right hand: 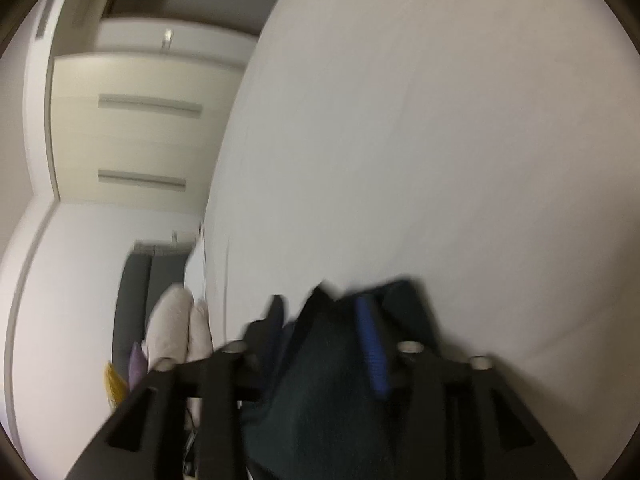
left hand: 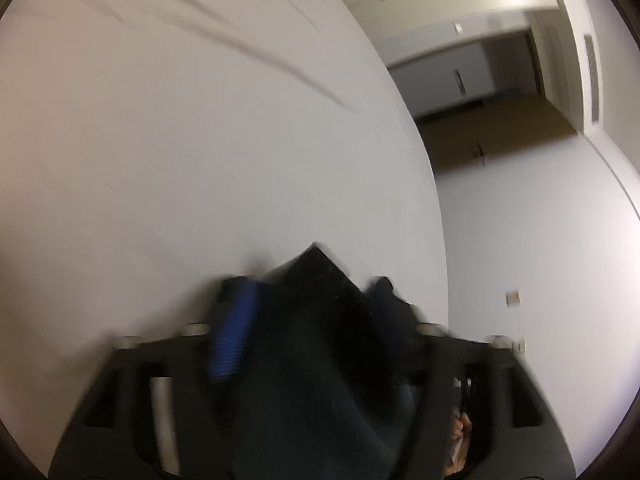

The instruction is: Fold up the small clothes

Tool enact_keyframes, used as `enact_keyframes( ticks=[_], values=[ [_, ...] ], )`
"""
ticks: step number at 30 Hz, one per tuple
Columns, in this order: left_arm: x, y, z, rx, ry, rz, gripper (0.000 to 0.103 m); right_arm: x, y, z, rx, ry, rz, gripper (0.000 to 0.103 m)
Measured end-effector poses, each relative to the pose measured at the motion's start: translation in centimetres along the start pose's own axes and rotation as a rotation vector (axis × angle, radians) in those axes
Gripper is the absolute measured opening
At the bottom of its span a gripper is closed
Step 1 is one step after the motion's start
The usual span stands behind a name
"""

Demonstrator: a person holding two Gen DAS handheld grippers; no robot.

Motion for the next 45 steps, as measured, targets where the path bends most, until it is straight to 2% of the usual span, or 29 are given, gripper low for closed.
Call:
enact_keyframes(
  ticks=[1, 3, 6, 9, 11, 12, 15, 18, 21, 22, 24, 26, 28, 32, 37, 40, 42, 43, 45],
  values=[
    [0.3, 0.2, -0.3, 0.012, 0.006, 0.008, 0.078, 0.4, 0.6, 0.1, 0.017, -0.017, 0.031, 0.061],
    [0.9, 1.1, -0.8, 0.043, 0.013, 0.022, 0.078, 0.6, 1.3, -0.2, 0.001, -0.004, 0.051, 0.062],
    [1.4, 3.3, -0.4, 0.059, -0.021, 0.093, 0.078, -0.2, 2.2, -2.3, -0.047, 0.108, 0.053, 0.063],
    [0.4, 3.6, 2.1, 0.118, -0.148, 0.075, 0.078, -2.0, 1.1, -5.8, -0.110, 0.299, -0.027, 0.063],
    [-0.7, 3.0, 3.8, 0.164, -0.251, 0.058, 0.078, -3.4, -0.7, -7.2, -0.164, 0.401, -0.121, 0.061],
    [-1.7, 3.3, 3.9, 0.184, -0.296, 0.058, 0.078, -3.6, -1.2, -7.4, -0.181, 0.418, -0.139, 0.055],
    [-2.8, 2.0, 4.7, 0.239, -0.378, 0.043, 0.078, -4.0, -2.1, -6.8, -0.290, 0.493, -0.153, 0.053],
    [-3.6, 0.7, 5.0, 0.258, -0.429, 0.016, 0.078, -4.2, -2.7, -5.2, -0.329, 0.481, -0.181, 0.053],
    [-3.8, 0.6, 4.5, 0.249, -0.445, 0.001, 0.077, -4.2, -3.2, -4.3, -0.316, 0.467, -0.207, 0.049],
    [-5.0, 1.6, 3.6, 0.238, -0.437, -0.002, 0.073, -4.2, -3.3, -4.4, -0.303, 0.471, -0.206, 0.048],
    [-4.6, 2.0, 2.6, 0.203, -0.395, -0.008, 0.063, -4.2, -3.0, -4.2, -0.270, 0.489, -0.225, 0.041],
    [-4.7, 2.6, 2.1, 0.174, -0.368, -0.005, 0.057, -4.4, -3.2, -4.4, -0.268, 0.517, -0.233, 0.040],
    [-4.6, 2.4, 1.9, 0.164, -0.366, -0.014, 0.045, -4.5, -3.7, -4.5, -0.266, 0.516, -0.242, 0.040],
    [-5.0, 2.1, 2.9, 0.162, -0.414, -0.037, 0.044, -4.2, -3.6, -4.0, -0.249, 0.491, -0.250, 0.036],
    [-4.1, 1.0, 2.2, 0.190, -0.351, -0.040, 0.044, -4.3, -3.9, -4.0, -0.255, 0.502, -0.262, 0.028],
    [-4.3, 0.0, 2.4, 0.208, -0.362, -0.048, 0.044, -4.2, -3.8, -3.8, -0.260, 0.507, -0.268, 0.021],
    [-4.6, -0.7, 2.7, 0.227, -0.390, -0.059, 0.042, -4.0, -3.7, -3.6, -0.254, 0.498, -0.263, 0.011],
    [-4.5, -0.8, 2.7, 0.231, -0.398, -0.064, 0.022, -3.9, -3.6, -3.5, -0.249, 0.491, -0.259, 0.011],
    [-4.8, -1.4, 2.8, 0.242, -0.421, -0.072, 0.004, -3.9, -3.5, -3.4, -0.246, 0.488, -0.250, 0.009]
  ],
)
Point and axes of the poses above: each gripper's, at about its wrist camera, not at the fingertips, and y roughly against the way its jaws point, z to its right, x to its top, the point moved 4 cm from there along -y, roughly the way its jaws point, and after that the axes turned 8 degrees about x, right-handed, at the moved point
